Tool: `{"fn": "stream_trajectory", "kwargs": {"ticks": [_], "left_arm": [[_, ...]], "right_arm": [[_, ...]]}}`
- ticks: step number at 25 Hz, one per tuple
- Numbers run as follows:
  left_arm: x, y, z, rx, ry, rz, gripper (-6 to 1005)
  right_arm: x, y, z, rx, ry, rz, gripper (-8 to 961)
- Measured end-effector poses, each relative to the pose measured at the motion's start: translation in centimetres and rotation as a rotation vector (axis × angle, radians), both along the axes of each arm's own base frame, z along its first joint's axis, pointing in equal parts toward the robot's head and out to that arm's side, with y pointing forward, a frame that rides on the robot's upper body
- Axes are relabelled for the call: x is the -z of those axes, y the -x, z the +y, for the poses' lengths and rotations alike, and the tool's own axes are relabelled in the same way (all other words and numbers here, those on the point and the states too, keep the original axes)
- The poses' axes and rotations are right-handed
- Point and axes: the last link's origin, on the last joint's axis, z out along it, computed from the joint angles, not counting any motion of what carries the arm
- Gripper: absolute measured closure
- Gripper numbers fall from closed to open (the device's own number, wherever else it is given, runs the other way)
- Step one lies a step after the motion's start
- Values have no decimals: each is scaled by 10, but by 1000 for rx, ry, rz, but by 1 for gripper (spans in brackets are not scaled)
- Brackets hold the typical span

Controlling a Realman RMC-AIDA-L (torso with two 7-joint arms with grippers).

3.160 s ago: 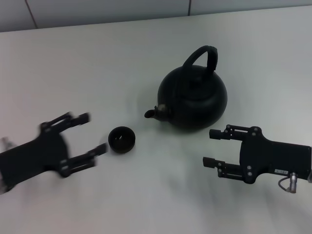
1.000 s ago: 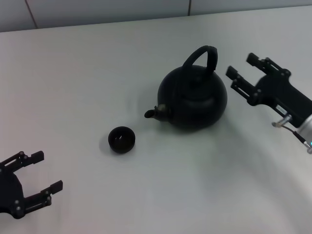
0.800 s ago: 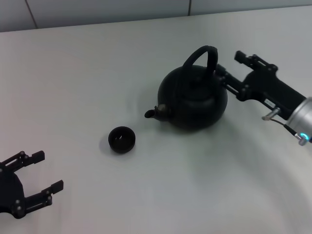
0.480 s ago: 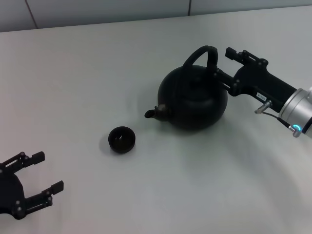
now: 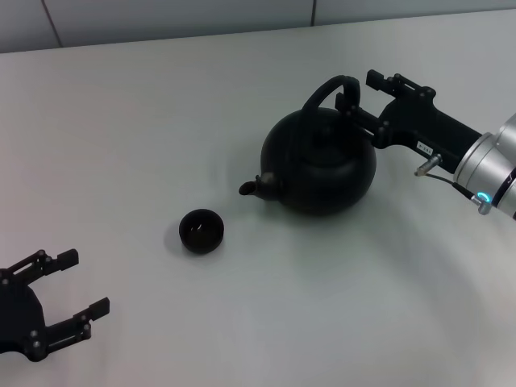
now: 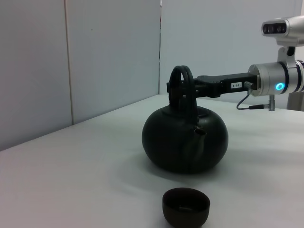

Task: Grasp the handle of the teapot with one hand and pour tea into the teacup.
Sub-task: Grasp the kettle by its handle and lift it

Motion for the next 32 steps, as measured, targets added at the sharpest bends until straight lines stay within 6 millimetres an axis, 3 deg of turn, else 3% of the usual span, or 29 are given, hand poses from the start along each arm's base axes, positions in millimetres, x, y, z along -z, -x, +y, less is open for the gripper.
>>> {"fn": "stream_trajectory", "kwargs": {"ticks": [25,27,32], "left_arm": [[0,-2,1,4,-3,-9,198],[0,-2,1,3,-5,-12,198],[0,-2,1,3,-6,-12,198]], "right_arm": [[2,0,0,-4,17,-20,431],[2,1,1,-8,17,-20,671],[2,3,3,-7,21,-12,835]]}}
